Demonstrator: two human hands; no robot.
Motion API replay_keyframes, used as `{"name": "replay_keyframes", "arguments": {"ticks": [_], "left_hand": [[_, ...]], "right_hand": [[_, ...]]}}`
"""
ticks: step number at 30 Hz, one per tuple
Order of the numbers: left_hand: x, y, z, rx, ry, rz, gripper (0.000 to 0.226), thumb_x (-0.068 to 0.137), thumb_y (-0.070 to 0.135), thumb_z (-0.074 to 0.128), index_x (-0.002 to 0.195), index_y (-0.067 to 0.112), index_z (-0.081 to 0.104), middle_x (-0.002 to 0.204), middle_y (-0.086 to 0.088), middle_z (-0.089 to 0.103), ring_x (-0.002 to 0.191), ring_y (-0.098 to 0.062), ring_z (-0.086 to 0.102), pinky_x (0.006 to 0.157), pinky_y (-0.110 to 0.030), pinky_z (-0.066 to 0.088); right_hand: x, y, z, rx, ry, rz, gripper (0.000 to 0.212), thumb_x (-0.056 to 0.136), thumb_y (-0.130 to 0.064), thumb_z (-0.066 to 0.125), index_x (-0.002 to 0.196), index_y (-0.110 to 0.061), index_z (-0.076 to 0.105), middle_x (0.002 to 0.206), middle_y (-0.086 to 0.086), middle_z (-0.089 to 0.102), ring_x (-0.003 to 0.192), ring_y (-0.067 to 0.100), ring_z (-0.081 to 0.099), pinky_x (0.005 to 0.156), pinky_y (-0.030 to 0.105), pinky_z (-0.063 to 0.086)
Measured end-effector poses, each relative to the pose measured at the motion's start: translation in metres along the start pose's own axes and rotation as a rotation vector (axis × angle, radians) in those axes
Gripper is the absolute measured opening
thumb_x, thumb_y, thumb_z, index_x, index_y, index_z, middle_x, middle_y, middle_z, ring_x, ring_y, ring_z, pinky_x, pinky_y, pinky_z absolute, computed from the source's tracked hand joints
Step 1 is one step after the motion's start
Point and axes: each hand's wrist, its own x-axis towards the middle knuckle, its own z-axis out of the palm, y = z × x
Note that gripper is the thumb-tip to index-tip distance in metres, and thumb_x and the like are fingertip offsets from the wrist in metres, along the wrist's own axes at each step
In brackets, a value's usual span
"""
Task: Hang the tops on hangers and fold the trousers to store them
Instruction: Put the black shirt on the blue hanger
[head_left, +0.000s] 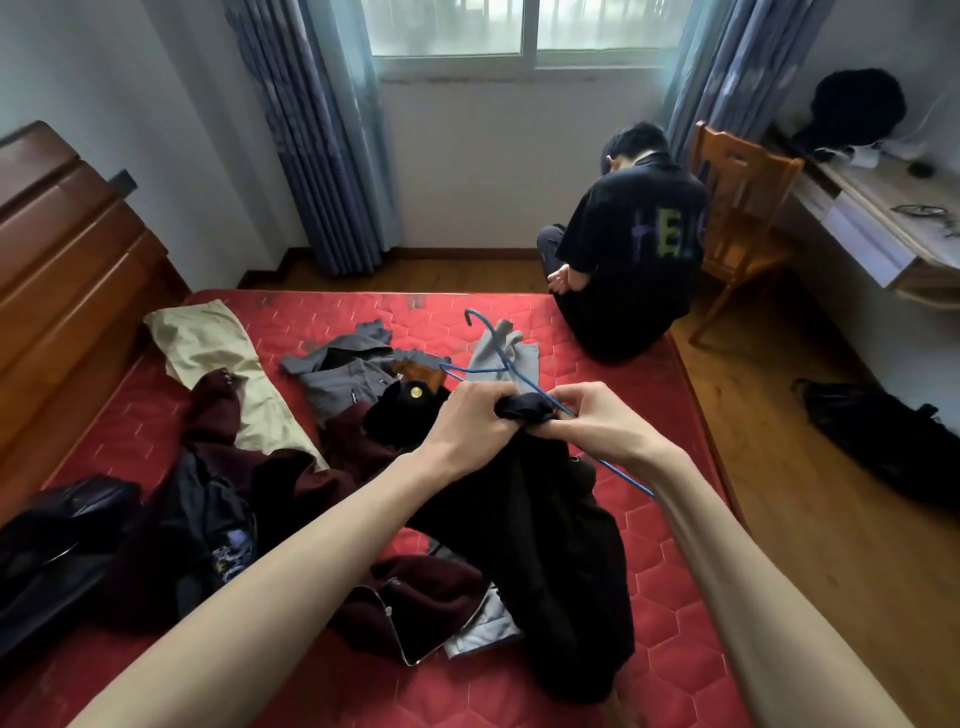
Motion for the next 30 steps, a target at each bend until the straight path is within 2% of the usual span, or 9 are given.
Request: {"name": "replay_keyframes", "arguments": {"ticks": [2, 4, 7, 10, 13, 16, 19, 23, 30], "left_hand": [[0.001, -0.010, -0.001, -0.030, 0.007, 0.011, 0.019, 0.083, 0.035, 0.065, 0.069, 0.022, 0.064, 0.064, 0.004, 0.061, 0.066, -0.022, 0.056, 0.067, -0.043, 0.047], [-0.002, -0.021, -0.002, -0.067, 0.003, 0.019, 0.025, 0.093, 0.036, 0.070, 0.083, 0.013, 0.073, 0.073, -0.001, 0.069, 0.070, -0.019, 0.062, 0.071, -0.044, 0.051], [-0.013, -0.038, -0.002, -0.094, -0.028, 0.018, 0.017, 0.093, 0.039, 0.076, 0.087, 0.023, 0.077, 0.072, 0.016, 0.071, 0.066, 0.008, 0.058, 0.068, -0.028, 0.050], [-0.022, -0.058, -0.006, 0.006, -0.120, -0.112, 0.017, 0.086, 0.044, 0.080, 0.073, 0.036, 0.072, 0.063, 0.017, 0.066, 0.059, 0.008, 0.056, 0.063, -0.032, 0.047], [-0.025, -0.071, -0.015, -0.013, -0.174, -0.302, 0.035, 0.086, 0.048, 0.079, 0.076, 0.015, 0.073, 0.068, -0.004, 0.070, 0.060, -0.006, 0.059, 0.066, -0.041, 0.051], [-0.021, -0.066, -0.028, -0.238, -0.180, -0.336, 0.034, 0.090, 0.032, 0.080, 0.072, 0.004, 0.072, 0.066, -0.002, 0.067, 0.061, -0.014, 0.061, 0.058, -0.037, 0.048], [-0.011, -0.052, -0.041, -0.323, -0.155, -0.366, 0.043, 0.094, 0.031, 0.077, 0.078, -0.009, 0.069, 0.067, -0.004, 0.068, 0.059, -0.015, 0.062, 0.052, -0.027, 0.046], [-0.005, -0.027, -0.053, -0.430, -0.183, -0.367, 0.048, 0.097, 0.038, 0.072, 0.091, -0.010, 0.073, 0.083, -0.015, 0.078, 0.065, -0.019, 0.072, 0.056, -0.024, 0.055], [0.004, 0.022, -0.067, -0.621, -0.102, -0.339, 0.038, 0.099, 0.031, 0.069, 0.094, -0.006, 0.075, 0.084, -0.019, 0.077, 0.066, -0.025, 0.073, 0.058, -0.029, 0.057]], "right_hand": [[-0.001, 0.000, -0.002, 0.046, 0.007, -0.013, 0.015, 0.088, -0.019, 0.079, 0.081, -0.032, 0.081, 0.073, -0.010, 0.067, 0.071, 0.005, 0.057, 0.068, 0.029, 0.046], [-0.002, 0.002, -0.005, 0.103, 0.039, -0.013, 0.017, 0.093, -0.014, 0.076, 0.085, -0.028, 0.082, 0.078, -0.010, 0.074, 0.074, 0.002, 0.064, 0.068, 0.019, 0.051], [0.000, -0.001, -0.010, 0.174, 0.150, -0.019, 0.006, 0.094, -0.011, 0.075, 0.094, -0.009, 0.080, 0.081, -0.003, 0.076, 0.076, 0.005, 0.065, 0.069, 0.019, 0.052], [0.007, -0.005, -0.023, 0.216, 0.277, -0.041, 0.008, 0.095, -0.006, 0.071, 0.091, -0.001, 0.075, 0.059, -0.012, 0.063, 0.049, -0.005, 0.051, 0.048, 0.009, 0.038], [0.014, -0.008, -0.036, 0.207, 0.350, -0.033, 0.014, 0.095, -0.010, 0.073, 0.094, 0.003, 0.074, 0.063, -0.006, 0.061, 0.054, 0.002, 0.049, 0.053, 0.017, 0.038], [0.019, -0.006, -0.038, 0.178, 0.381, -0.023, 0.019, 0.094, -0.016, 0.076, 0.087, 0.001, 0.071, 0.055, -0.011, 0.052, 0.047, 0.001, 0.040, 0.047, 0.016, 0.033], [0.019, 0.000, -0.036, 0.174, 0.423, -0.032, 0.032, 0.093, -0.018, 0.078, 0.090, 0.013, 0.068, 0.073, 0.008, 0.061, 0.072, 0.017, 0.053, 0.068, 0.032, 0.041], [0.016, 0.006, -0.031, 0.149, 0.461, 0.004, 0.024, 0.091, -0.019, 0.080, 0.091, 0.005, 0.075, 0.086, 0.024, 0.075, 0.080, 0.021, 0.062, 0.076, 0.042, 0.050], [0.015, 0.014, -0.025, 0.073, 0.451, 0.035, 0.009, 0.086, -0.023, 0.082, 0.085, -0.015, 0.079, 0.085, 0.005, 0.080, 0.081, 0.014, 0.074, 0.082, 0.043, 0.059]]}}
